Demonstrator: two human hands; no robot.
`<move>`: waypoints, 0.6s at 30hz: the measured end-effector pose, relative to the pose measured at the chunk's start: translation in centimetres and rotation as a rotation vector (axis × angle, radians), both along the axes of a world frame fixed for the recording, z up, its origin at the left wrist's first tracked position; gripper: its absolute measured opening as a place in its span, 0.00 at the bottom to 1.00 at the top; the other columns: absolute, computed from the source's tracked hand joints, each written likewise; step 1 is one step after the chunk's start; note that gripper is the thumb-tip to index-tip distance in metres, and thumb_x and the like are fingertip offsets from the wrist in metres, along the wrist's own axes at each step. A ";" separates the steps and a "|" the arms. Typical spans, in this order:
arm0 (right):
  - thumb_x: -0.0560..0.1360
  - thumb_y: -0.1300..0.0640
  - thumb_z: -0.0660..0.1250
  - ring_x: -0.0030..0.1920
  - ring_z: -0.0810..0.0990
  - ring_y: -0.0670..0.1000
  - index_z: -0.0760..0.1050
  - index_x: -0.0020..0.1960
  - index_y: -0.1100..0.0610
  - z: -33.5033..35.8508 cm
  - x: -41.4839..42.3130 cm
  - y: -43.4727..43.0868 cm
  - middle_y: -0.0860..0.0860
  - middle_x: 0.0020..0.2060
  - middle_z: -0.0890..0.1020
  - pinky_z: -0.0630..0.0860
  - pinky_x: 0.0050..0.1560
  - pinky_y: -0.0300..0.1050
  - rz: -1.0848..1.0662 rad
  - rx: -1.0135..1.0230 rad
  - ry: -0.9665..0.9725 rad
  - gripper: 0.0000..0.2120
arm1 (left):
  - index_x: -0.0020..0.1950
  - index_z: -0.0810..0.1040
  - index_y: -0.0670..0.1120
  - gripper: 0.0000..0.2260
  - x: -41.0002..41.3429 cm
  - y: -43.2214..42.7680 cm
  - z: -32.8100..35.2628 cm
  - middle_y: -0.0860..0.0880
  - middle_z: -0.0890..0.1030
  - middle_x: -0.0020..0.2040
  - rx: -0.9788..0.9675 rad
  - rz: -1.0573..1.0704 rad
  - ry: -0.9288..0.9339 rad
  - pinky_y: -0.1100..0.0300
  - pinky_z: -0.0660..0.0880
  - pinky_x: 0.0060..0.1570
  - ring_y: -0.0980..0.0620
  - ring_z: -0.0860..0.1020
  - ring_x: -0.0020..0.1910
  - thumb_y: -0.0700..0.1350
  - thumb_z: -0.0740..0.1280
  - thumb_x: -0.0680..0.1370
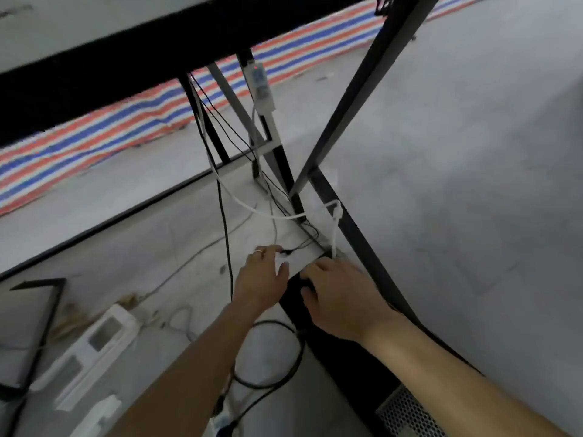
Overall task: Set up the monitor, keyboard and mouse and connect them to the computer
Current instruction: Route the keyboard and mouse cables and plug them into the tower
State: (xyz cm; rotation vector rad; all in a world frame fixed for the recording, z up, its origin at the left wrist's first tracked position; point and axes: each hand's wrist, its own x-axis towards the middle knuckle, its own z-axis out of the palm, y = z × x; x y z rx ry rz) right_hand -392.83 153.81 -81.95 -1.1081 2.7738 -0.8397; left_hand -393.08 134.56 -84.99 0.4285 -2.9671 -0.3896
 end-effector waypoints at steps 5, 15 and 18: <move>0.78 0.53 0.63 0.75 0.62 0.60 0.70 0.71 0.59 -2.2 -2.1 -4.6 0.59 0.73 0.67 0.61 0.72 0.57 0.087 0.154 0.201 0.23 | 0.75 0.67 0.47 0.20 -3.4 -3.4 2.4 0.45 0.68 0.73 -0.100 -0.087 0.179 0.52 0.69 0.65 0.46 0.67 0.69 0.47 0.60 0.83; 0.82 0.39 0.48 0.79 0.45 0.63 0.53 0.80 0.56 -3.4 -5.7 -7.5 0.61 0.80 0.50 0.45 0.77 0.62 -0.111 0.612 0.135 0.32 | 0.77 0.66 0.47 0.21 -10.7 -6.2 3.6 0.44 0.64 0.77 -0.356 -0.263 -0.074 0.53 0.61 0.74 0.43 0.63 0.74 0.50 0.56 0.85; 0.82 0.36 0.43 0.77 0.56 0.64 0.58 0.79 0.56 -3.8 -6.2 -8.1 0.62 0.77 0.60 0.51 0.73 0.61 -0.129 0.772 0.130 0.34 | 0.77 0.64 0.47 0.22 -13.5 -6.6 2.6 0.44 0.62 0.77 -0.175 -0.194 -0.143 0.51 0.63 0.72 0.44 0.64 0.74 0.53 0.56 0.84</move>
